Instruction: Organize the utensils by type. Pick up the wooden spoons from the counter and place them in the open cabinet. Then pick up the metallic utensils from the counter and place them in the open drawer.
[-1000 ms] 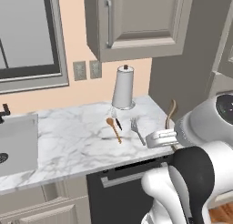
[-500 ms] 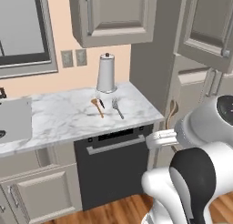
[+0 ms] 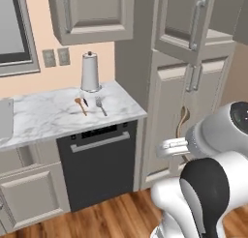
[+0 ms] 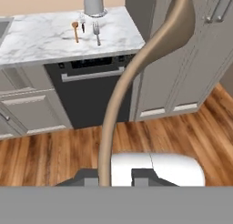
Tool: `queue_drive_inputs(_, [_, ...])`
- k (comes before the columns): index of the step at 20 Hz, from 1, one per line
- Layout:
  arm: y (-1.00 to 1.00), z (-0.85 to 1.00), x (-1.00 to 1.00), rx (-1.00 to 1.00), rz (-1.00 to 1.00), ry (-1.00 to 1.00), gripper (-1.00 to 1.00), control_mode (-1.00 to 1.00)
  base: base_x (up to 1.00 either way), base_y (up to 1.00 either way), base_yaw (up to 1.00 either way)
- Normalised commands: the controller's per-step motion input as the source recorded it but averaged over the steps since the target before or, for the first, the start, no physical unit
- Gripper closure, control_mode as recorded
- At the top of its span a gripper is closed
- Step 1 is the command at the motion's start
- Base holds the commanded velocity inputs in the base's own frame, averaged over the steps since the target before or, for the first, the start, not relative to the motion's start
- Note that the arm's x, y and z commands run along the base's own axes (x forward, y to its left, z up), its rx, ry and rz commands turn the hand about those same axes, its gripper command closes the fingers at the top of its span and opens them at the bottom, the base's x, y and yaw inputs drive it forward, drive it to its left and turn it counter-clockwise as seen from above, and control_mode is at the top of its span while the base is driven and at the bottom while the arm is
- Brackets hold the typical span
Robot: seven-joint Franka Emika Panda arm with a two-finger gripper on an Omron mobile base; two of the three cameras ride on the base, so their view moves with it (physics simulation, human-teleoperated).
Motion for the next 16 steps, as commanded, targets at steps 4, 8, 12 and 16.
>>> queue_drive_inputs(4, [0.00, 0.00, 0.00, 0.00, 0.00, 0.00, 1.00, 1.00, -0.14, -0.74, -0.16])
queue_drive_inputs(8, [0.00, 0.00, 0.00, 0.00, 0.00, 0.00, 1.00, 1.00, 0.00, -0.89, -0.12])
queue_drive_inputs(12, [0.00, 0.00, 0.00, 0.00, 0.00, 0.00, 1.00, 1.00, 0.00, -0.94, -0.10])
queue_drive_inputs(16, [0.00, 0.00, 0.00, 0.00, 0.00, 0.00, 1.00, 1.00, 0.01, -0.93, -0.03])
